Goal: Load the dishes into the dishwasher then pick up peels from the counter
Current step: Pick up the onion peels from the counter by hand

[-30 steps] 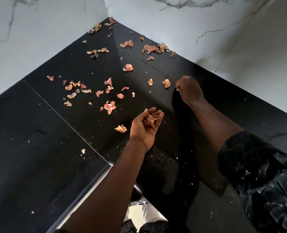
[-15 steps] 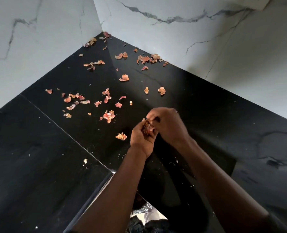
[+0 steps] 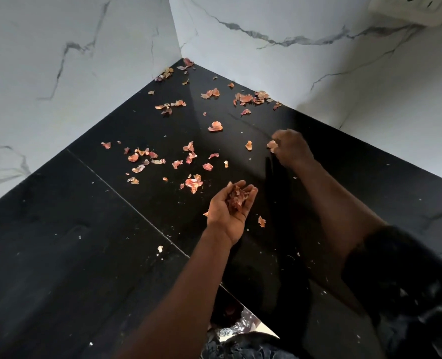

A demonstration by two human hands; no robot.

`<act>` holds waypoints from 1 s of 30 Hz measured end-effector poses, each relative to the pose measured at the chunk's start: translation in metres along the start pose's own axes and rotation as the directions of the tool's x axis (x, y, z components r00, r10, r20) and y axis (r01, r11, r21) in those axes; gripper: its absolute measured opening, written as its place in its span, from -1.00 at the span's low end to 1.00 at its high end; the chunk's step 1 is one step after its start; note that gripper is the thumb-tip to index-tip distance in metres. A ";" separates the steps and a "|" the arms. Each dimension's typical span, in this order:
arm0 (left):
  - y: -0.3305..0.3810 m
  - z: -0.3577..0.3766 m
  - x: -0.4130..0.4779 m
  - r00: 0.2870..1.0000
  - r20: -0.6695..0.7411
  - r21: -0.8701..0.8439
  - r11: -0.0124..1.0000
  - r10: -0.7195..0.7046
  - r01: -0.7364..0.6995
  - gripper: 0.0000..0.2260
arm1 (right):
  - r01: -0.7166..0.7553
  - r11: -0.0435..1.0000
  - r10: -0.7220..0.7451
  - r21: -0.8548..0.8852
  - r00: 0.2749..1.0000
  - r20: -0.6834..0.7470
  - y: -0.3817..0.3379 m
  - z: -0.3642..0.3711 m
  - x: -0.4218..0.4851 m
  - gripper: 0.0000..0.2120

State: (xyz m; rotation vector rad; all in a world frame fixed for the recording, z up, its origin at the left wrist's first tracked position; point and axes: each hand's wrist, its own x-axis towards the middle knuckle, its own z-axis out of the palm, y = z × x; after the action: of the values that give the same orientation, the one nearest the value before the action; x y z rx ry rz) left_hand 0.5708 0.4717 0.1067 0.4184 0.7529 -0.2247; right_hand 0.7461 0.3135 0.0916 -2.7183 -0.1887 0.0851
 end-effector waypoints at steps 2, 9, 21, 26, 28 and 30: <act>0.006 -0.003 -0.001 1.000 0.005 0.009 1.000 0.014 -0.014 -0.74 | 0.056 0.990 -0.044 -0.128 0.995 0.092 0.000 0.013 0.000 -0.67; 0.027 -0.010 0.005 0.999 0.025 0.030 0.999 0.044 -0.044 -0.74 | 0.119 0.970 -0.128 -0.213 0.991 -0.026 0.005 0.034 -0.040 -0.85; 0.008 -0.015 0.019 0.997 0.049 0.190 0.980 -0.066 0.056 -0.74 | 0.177 0.975 -0.170 0.133 0.984 -0.060 -0.076 0.014 -0.137 -0.87; 0.005 -0.012 0.020 0.994 0.066 0.233 0.970 -0.084 0.066 -0.75 | 0.193 0.964 -0.199 0.181 0.980 0.013 -0.083 0.009 -0.152 -0.83; 0.006 -0.013 0.020 0.991 0.080 0.179 0.980 -0.104 0.089 -0.74 | 0.135 0.958 -0.133 0.254 0.991 -0.024 -0.075 0.003 -0.148 -0.78; 0.008 -0.014 0.021 0.987 0.094 0.106 0.987 -0.128 0.118 -0.72 | 0.011 0.965 0.018 0.261 0.994 -0.111 -0.051 0.000 -0.134 -0.73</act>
State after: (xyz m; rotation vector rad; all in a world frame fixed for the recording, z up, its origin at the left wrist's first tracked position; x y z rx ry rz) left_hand 0.5802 0.4844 0.0851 0.4528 0.6712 -0.3976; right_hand 0.6075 0.3400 0.1160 -2.4517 -0.1295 -0.0397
